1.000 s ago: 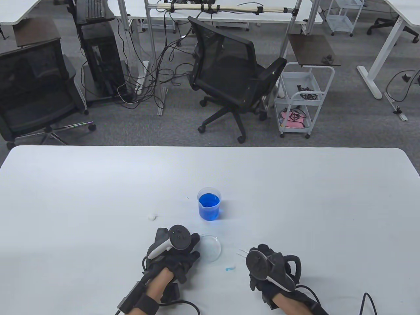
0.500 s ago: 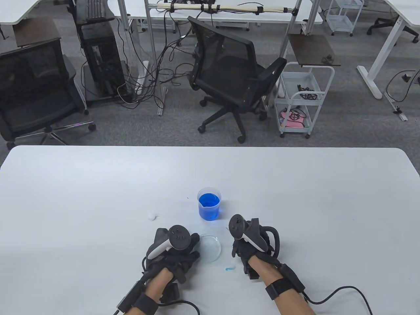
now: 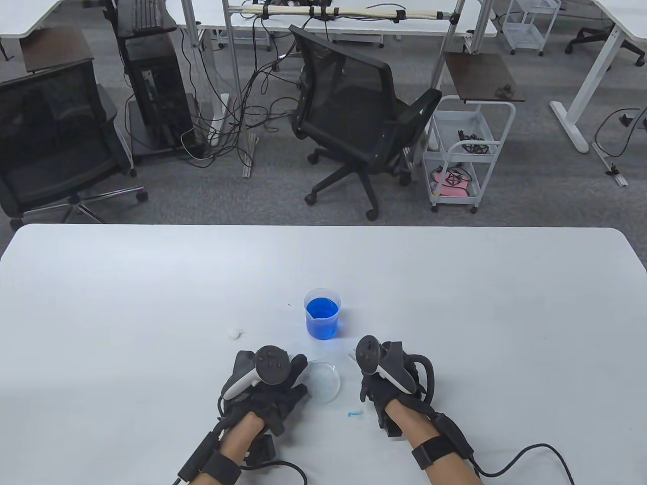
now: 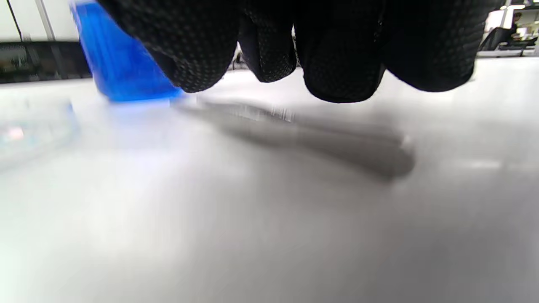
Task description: Dip tweezers-held cotton tuft into dye solution and dot onto culture dish
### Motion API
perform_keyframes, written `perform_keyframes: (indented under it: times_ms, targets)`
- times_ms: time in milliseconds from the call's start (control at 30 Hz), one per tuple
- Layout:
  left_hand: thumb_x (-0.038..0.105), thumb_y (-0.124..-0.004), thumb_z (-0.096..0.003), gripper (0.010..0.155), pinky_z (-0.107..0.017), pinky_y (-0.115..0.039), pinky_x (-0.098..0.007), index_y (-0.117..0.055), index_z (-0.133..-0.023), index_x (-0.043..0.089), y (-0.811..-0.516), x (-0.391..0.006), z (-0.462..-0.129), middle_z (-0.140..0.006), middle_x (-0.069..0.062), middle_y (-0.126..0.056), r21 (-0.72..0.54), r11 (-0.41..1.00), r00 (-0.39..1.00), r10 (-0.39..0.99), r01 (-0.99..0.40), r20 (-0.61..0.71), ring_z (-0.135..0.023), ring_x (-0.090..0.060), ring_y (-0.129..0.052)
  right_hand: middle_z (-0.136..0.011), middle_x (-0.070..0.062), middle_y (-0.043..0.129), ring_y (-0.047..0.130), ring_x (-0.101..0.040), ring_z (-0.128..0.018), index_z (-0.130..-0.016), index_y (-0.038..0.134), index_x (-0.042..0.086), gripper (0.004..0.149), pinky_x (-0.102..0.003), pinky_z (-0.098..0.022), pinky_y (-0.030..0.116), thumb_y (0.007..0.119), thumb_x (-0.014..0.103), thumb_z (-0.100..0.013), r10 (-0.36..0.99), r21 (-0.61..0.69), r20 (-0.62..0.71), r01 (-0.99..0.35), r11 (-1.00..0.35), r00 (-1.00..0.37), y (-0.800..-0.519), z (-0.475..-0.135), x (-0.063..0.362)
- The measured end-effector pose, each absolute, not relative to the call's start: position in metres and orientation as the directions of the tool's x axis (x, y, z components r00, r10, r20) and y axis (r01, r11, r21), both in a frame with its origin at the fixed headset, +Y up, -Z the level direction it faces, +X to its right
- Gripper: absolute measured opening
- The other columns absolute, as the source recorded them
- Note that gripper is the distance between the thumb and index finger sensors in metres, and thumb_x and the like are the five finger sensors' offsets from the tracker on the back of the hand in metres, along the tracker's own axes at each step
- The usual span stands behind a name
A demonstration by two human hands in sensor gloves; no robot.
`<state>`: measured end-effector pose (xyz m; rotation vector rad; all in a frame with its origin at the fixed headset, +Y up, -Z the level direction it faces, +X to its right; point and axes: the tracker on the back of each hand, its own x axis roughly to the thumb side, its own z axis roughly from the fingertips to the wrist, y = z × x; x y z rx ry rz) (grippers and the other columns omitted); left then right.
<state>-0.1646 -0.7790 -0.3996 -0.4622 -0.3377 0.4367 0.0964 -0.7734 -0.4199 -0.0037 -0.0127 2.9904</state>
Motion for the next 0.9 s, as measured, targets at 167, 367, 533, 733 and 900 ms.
perform_keyframes:
  times_ms: [167,367,533,733,900]
  targets:
    - [0.035,-0.066,-0.0625,0.061,-0.068,-0.022,-0.075,-0.041,-0.114,0.016,-0.726,-0.212,-0.385,-0.122,-0.026,-0.025,-0.36,0.848,0.846,0.484,-0.39,0.225,-0.106,-0.054,-0.021,-0.099,-0.026,0.066,0.085,-0.041,-0.075,-0.093,0.072,0.009,0.062,-0.056,-0.05,0.079,0.084,0.035,-0.038,0.24,-0.211,0.012,-0.237,-0.948,-0.971,-0.734,-0.398,0.134]
    - [0.034,-0.068,-0.0625,0.061,-0.068,-0.022,-0.075,-0.044,-0.114,0.013,-0.71,-0.294,-0.359,-0.122,-0.027,-0.027,-0.095,0.868,0.858,0.496,-0.487,0.133,-0.105,-0.055,-0.021,-0.109,-0.017,0.055,0.063,-0.048,-0.096,-0.1,0.063,0.015,0.068,-0.067,-0.063,0.064,0.085,0.037,-0.039,0.204,-0.325,0.029,-0.202,-0.924,-0.979,-0.722,-0.367,0.176]
    - [0.034,-0.068,-0.0626,0.062,-0.067,-0.019,-0.075,-0.042,-0.114,0.014,-0.727,-0.32,-0.358,-0.122,-0.026,-0.024,-0.031,0.88,0.876,0.475,-0.474,0.085,-0.105,-0.055,-0.018,-0.113,-0.015,0.047,0.054,-0.047,-0.101,-0.103,0.057,0.017,0.072,-0.07,-0.065,0.058,0.083,0.04,-0.04,0.221,-0.208,-0.035,-0.209,-0.955,-0.975,-0.743,-0.366,0.19]
    - [0.035,-0.069,-0.0625,0.063,-0.067,-0.018,-0.076,-0.041,-0.115,0.014,-0.734,-0.313,-0.366,-0.123,-0.025,-0.022,-0.061,0.893,0.888,0.45,-0.446,0.095,-0.105,-0.054,-0.017,-0.113,-0.015,0.046,0.053,-0.048,-0.101,-0.104,0.055,0.017,0.073,-0.071,-0.066,0.056,0.083,0.042,-0.04,0.166,-0.174,-0.066,-0.153,-0.973,-0.984,-0.759,-0.372,0.195]
    - [0.035,-0.07,-0.0623,0.063,-0.066,-0.017,-0.076,-0.041,-0.115,0.014,-0.736,-0.311,-0.364,-0.123,-0.025,-0.021,-0.057,0.909,0.905,0.416,-0.412,0.089,-0.105,-0.054,-0.016,-0.113,-0.015,0.047,0.055,-0.047,-0.1,-0.103,0.056,0.016,0.073,-0.07,-0.066,0.057,0.083,0.041,-0.04,0.168,-0.201,-0.048,-0.155,-0.967,-0.985,-0.756,-0.372,0.191]
